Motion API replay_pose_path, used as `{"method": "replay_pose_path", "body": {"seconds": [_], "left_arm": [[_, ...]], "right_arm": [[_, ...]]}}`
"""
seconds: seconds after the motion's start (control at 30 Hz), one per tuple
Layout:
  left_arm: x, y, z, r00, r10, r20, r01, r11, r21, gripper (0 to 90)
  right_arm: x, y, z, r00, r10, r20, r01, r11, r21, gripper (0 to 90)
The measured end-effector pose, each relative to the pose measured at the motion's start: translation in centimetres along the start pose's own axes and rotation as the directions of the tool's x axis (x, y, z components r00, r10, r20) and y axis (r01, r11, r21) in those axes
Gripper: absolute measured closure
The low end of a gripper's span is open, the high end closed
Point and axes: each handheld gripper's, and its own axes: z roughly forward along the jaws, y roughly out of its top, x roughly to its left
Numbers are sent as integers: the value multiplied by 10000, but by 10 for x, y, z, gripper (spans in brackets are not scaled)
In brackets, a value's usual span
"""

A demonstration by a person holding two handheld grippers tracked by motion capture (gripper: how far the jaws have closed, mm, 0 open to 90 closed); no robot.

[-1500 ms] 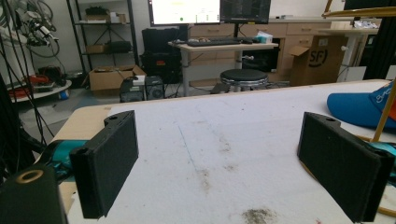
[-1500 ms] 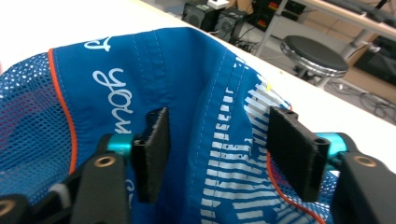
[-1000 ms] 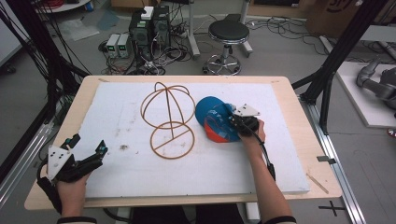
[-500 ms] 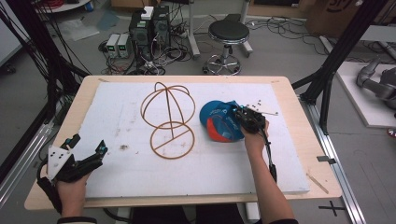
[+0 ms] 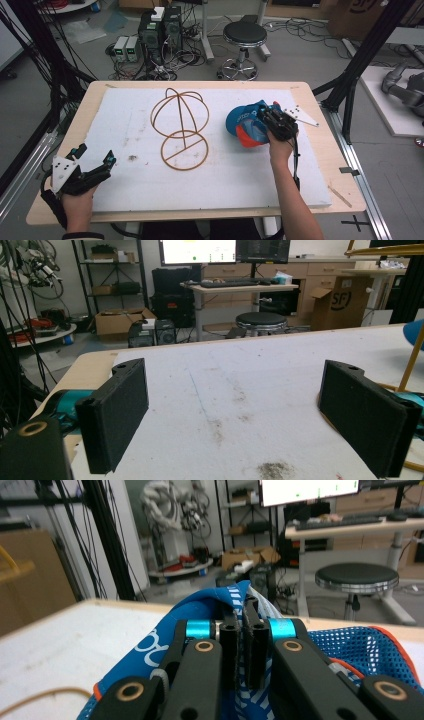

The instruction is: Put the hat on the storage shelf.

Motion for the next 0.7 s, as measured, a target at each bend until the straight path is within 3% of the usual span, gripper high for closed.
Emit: {"method": "replay_pose_path", "body": {"seconds": [0.33,0.37,0.47,0.7], "left_arm": [[0,0,0,10000,21,-22,-21,10000,-16,131],[0,0,0,10000,15,-32,-15,10000,-15,131],[0,0,0,10000,-3,-29,3,10000,-20,131],[0,1,-1,10000,-29,-26,29,10000,-42,131]], "right_arm": [[9,32,-12,9998,-48,-170,28,9933,-1151,889],[12,38,-13,9997,-99,-245,61,9890,-1481,889],[14,43,-14,9995,-8,-313,-42,9872,-1594,889],[27,67,-18,9984,-154,-551,20,9721,-2345,889]]}}
